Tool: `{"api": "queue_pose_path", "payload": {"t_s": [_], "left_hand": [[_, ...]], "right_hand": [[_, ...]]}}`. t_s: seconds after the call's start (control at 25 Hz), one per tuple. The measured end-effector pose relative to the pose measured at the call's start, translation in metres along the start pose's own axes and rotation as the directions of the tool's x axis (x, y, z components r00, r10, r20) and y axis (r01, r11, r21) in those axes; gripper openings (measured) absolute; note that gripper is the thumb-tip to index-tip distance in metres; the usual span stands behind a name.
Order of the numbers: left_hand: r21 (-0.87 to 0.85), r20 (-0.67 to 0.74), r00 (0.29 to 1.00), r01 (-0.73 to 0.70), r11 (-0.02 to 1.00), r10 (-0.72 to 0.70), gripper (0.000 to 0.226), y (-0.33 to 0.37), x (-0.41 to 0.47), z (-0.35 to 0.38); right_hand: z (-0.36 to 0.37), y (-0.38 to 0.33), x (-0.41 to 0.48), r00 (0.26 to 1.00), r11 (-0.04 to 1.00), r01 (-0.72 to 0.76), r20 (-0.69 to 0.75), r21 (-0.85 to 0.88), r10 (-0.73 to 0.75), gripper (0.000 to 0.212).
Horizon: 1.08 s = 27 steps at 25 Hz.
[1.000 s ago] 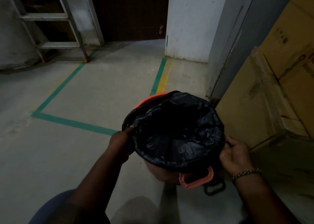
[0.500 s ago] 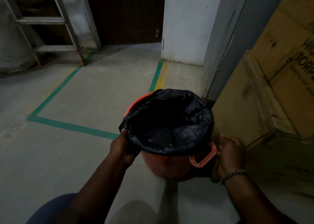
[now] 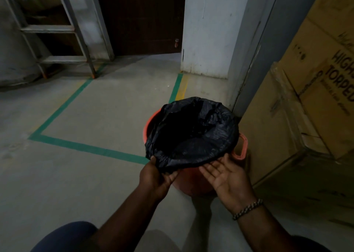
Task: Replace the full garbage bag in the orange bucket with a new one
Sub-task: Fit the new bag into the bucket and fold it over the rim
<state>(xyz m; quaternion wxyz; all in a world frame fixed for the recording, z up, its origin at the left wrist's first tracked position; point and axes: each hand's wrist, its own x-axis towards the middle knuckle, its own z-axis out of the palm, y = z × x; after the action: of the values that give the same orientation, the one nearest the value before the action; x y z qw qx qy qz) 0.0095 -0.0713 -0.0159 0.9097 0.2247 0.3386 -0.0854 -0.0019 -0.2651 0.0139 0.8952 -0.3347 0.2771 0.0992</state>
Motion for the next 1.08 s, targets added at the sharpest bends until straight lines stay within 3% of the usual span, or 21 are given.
{"api": "queue_pose_path", "payload": {"t_s": [0.28, 0.52, 0.64, 0.8, 0.88, 1.0, 1.08], "left_hand": [[0.181, -0.206, 0.977, -0.013, 0.983, 0.05, 0.015, 0.024, 0.014, -0.018], [0.31, -0.383, 0.917, 0.014, 0.951, 0.111, 0.017, 0.028, 0.027, -0.029], [0.263, -0.358, 0.929, -0.001, 0.965, 0.099, 0.023, 0.035, 0.029, -0.031], [0.246, -0.342, 0.935, -0.004, 0.969, 0.09, 0.015, 0.043, 0.026, -0.027], [0.324, -0.278, 0.953, -0.028, 0.946, 0.123, 0.03, 0.045, 0.022, -0.023], [0.599, -0.184, 0.947, -0.104, 0.794, 0.262, 0.058, 0.042, 0.017, -0.018], [0.721, -0.149, 0.915, -0.16, 0.674, 0.375, 0.047, 0.039, 0.017, -0.022]], "right_hand": [[-0.009, 0.0, 0.014, 0.996, 0.999, 0.034, -0.08, -0.038, -0.037, 0.039], [-0.02, -0.016, 0.025, 0.984, 0.983, 0.056, -0.158, -0.176, -0.084, 0.039], [-0.03, -0.025, 0.029, 0.98, 0.982, 0.041, -0.183, -0.185, -0.075, 0.039], [-0.035, -0.029, 0.032, 0.985, 0.98, 0.043, -0.154, -0.195, -0.074, 0.037], [-0.035, -0.028, 0.033, 0.985, 0.976, 0.048, -0.152, -0.212, -0.082, 0.036], [-0.035, -0.028, 0.035, 0.984, 0.969, 0.053, -0.152, -0.241, -0.092, 0.037], [-0.036, -0.027, 0.037, 0.984, 0.965, 0.056, -0.151, -0.255, -0.097, 0.038]]}}
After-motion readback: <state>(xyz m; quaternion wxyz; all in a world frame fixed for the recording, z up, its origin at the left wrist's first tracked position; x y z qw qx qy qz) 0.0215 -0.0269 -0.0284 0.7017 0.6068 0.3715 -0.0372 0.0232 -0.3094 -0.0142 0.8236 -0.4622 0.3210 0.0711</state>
